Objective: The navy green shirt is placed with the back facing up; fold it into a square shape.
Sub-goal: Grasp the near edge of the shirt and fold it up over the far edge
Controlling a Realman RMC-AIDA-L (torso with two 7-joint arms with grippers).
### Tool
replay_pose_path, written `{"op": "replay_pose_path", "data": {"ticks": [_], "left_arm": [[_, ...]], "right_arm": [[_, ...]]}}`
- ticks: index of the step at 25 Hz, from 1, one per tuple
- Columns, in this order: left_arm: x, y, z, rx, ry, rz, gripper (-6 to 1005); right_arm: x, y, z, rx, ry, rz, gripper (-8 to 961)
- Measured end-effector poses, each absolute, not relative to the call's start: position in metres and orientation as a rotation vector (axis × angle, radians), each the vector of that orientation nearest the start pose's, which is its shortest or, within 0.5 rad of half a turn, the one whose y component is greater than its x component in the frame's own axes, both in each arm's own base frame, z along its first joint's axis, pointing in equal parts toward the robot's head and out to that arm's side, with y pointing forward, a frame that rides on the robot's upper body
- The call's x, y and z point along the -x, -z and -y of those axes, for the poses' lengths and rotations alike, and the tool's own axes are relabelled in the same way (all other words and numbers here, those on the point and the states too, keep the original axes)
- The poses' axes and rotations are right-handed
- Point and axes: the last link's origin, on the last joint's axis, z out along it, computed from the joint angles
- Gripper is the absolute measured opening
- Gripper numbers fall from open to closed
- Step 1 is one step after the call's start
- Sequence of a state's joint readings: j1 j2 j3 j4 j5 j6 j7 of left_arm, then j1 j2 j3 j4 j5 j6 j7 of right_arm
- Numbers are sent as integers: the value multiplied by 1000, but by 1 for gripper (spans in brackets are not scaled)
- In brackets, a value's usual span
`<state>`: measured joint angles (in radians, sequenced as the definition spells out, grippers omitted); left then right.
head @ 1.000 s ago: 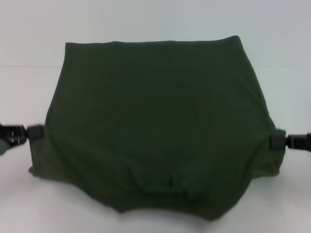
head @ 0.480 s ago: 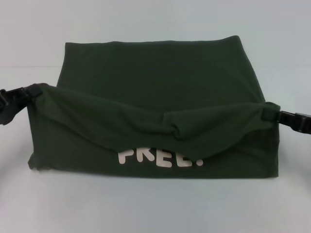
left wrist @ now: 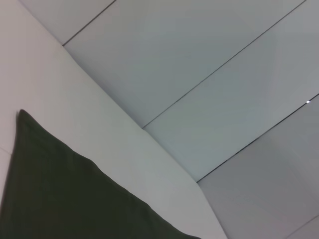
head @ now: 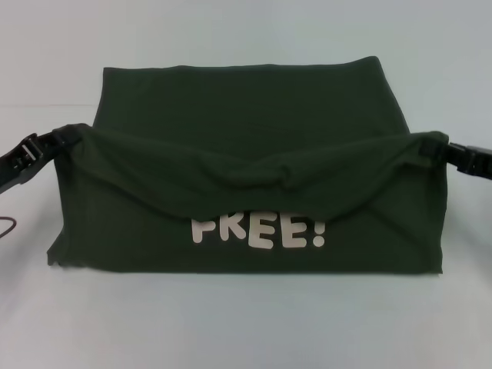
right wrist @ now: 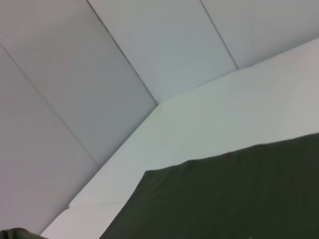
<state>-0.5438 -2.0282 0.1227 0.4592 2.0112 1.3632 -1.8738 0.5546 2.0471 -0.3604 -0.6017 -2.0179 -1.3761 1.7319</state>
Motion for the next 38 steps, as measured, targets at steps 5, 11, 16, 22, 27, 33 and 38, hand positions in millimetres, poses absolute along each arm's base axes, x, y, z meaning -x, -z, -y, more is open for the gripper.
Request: {"op": "replay_pose_path", "data": {"ticks": [5,11,16,22,27,33,38], "left_arm": [[324,-50,-363,1815,1138,1487,30],[321,-55,-374,1784,1138,1456,30],[323,-50,-382,1715,1113,1460,29],[319,-40,-391,1694,1072,1436,29],[318,-38,-397,1677,1040,1424,29],[315,-29,-401,1677,999,1402,29],[314,-23,-404,1665,973,1388,29]], "right_arm": [[-296,-51,-375,2129,-912,-1163,114],[-290,-54,-384,2109,-928,-1120,119],[-291,-42,-392,2091,-847,-1130,123],[-290,-31,-400,2073,-766,-1121,128],[-292,-32,-405,2038,-744,-1121,131],[-293,-27,-408,2022,-729,-1135,136],[-293,-20,-412,2023,-700,-1126,140]]}}
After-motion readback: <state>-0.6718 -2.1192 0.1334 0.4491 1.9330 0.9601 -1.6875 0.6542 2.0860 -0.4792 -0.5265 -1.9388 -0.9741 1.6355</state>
